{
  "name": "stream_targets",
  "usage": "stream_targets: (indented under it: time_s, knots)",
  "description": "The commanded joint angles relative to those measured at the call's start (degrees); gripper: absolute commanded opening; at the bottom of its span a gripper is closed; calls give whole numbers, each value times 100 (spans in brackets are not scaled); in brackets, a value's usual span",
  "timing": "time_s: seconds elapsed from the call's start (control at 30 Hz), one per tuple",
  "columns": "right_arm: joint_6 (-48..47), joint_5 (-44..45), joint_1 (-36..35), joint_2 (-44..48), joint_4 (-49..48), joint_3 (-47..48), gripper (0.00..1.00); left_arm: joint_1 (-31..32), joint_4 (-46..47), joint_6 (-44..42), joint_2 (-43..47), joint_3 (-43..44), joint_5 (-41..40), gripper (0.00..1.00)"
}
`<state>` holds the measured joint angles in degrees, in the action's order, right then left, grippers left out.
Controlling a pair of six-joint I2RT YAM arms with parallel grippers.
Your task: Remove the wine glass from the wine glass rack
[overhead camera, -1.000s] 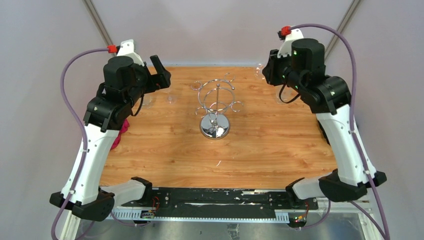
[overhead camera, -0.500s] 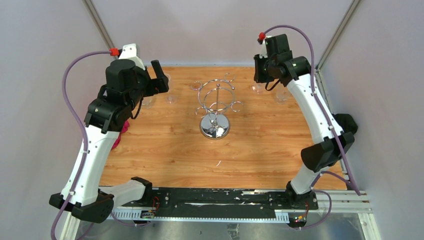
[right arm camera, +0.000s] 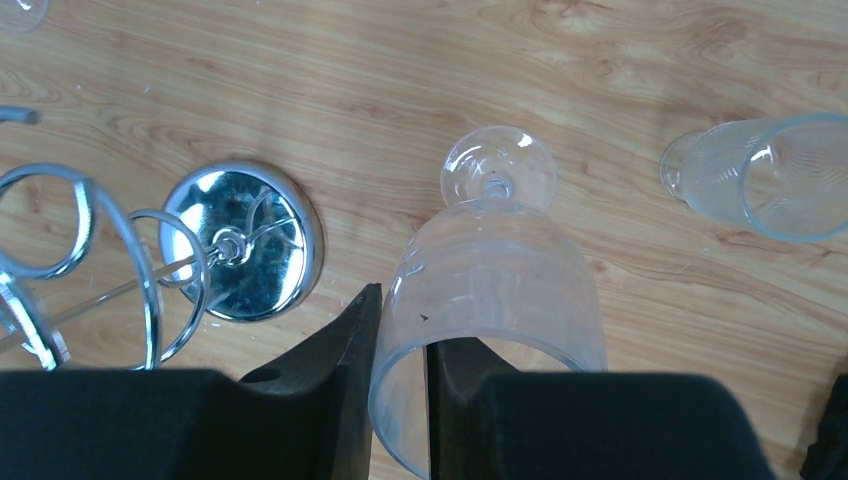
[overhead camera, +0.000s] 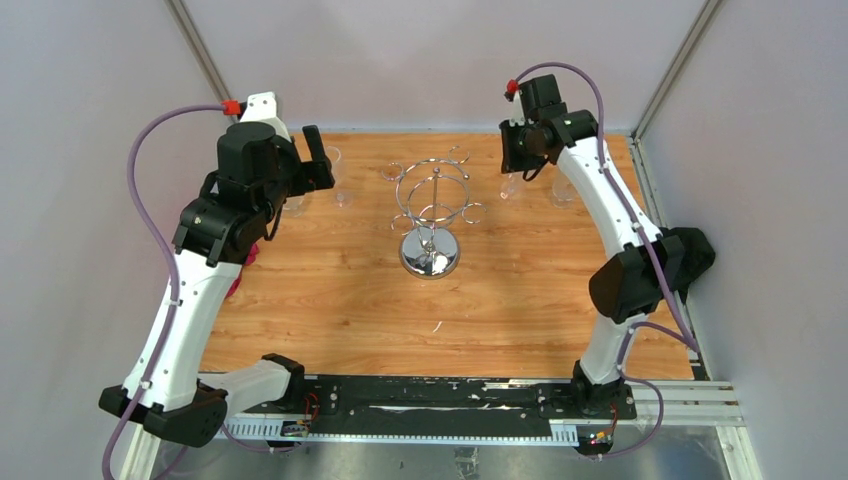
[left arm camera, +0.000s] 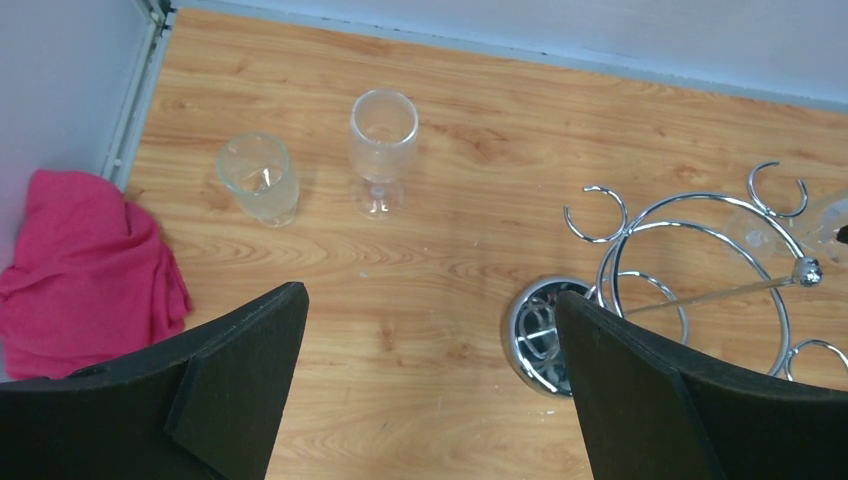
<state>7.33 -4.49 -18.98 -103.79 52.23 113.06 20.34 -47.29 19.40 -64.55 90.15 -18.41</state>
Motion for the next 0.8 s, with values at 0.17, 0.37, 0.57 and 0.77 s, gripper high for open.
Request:
stream_targets:
  time_s: [0.17,0.37,0.57,0.77]
  knots:
    - [-122,-192,149,-470,-40,-119,0,-21,53,-147,-31,-130,-259,100]
    - [-135,-257,203,-652,-110,-249,0,-21,185,-112,-35,-250,-304,100]
    - [-115,-343,258,-784,-149,-326,0,-21,200,-105,-105,-267,-273,100]
    - [-101,-408,289,-908,-160,-367,0,-21,247,-103,-121,-304,-217,100]
